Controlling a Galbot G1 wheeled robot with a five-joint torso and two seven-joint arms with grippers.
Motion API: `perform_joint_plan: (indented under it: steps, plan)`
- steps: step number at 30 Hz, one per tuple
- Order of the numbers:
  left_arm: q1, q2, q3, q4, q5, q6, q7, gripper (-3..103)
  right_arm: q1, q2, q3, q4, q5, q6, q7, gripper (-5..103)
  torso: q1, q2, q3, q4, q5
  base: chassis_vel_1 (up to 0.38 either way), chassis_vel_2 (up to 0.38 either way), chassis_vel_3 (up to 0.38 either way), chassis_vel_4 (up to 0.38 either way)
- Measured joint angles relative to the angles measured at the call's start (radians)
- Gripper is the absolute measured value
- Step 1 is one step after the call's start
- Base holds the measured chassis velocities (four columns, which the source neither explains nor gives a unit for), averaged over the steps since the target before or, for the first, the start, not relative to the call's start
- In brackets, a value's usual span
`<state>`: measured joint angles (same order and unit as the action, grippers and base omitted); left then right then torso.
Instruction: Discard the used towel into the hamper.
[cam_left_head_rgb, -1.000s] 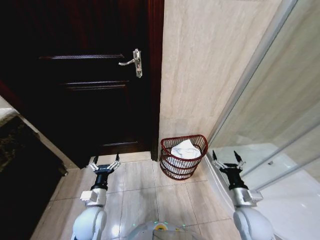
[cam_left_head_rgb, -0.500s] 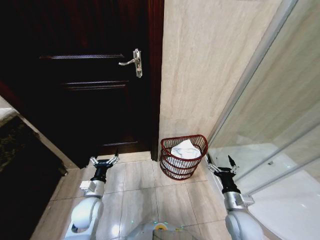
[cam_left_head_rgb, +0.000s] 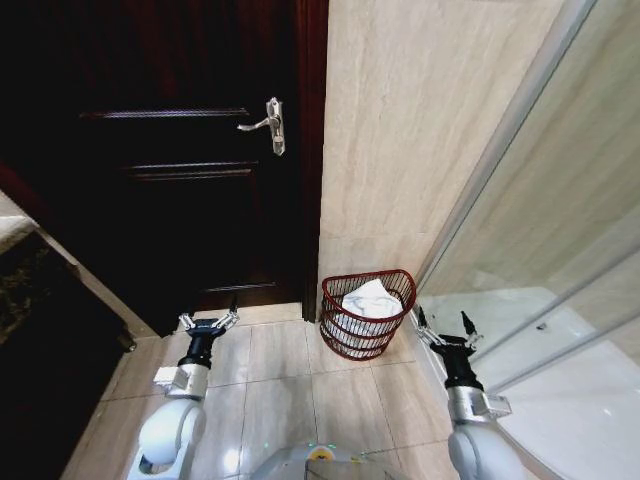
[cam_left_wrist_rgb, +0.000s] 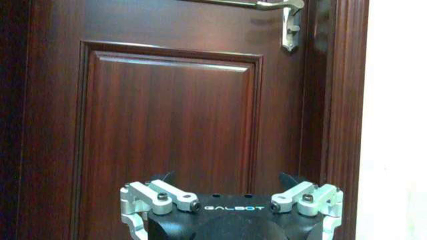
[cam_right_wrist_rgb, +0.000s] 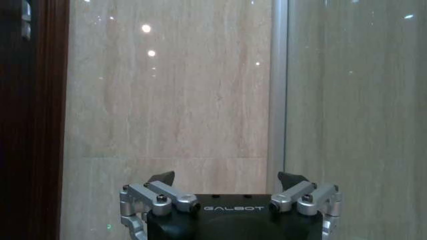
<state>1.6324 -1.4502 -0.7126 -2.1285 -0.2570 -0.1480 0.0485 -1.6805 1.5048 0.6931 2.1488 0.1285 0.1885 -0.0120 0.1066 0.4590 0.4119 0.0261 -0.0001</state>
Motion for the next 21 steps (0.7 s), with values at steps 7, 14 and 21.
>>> perform_joint_plan:
  steps: [7, 14, 21]
  plan:
    - [0.0, -0.027, -0.003, -0.002, 0.001, -0.014, 0.009, 100, 0.01, 0.016, -0.014, 0.002, -0.023, -0.019, 0.005, 100, 0.0, 0.0, 0.0, 0.0, 0.0001, 0.0, 0.0, 0.0, 0.0]
    - [-0.001, -0.028, -0.007, -0.005, -0.009, -0.012, 0.012, 100, 0.011, 0.032, -0.022, 0.002, -0.035, -0.024, 0.006, 100, 0.0, 0.0, 0.0, 0.0, 0.0001, 0.0, 0.0, 0.0, 0.0]
    - [-0.014, -0.025, -0.002, 0.021, -0.008, -0.025, 0.026, 100, -0.013, 0.046, -0.015, 0.012, -0.046, -0.016, 0.007, 100, 0.0, 0.0, 0.0, -0.0001, 0.0, 0.0, 0.0, 0.0, 0.0]
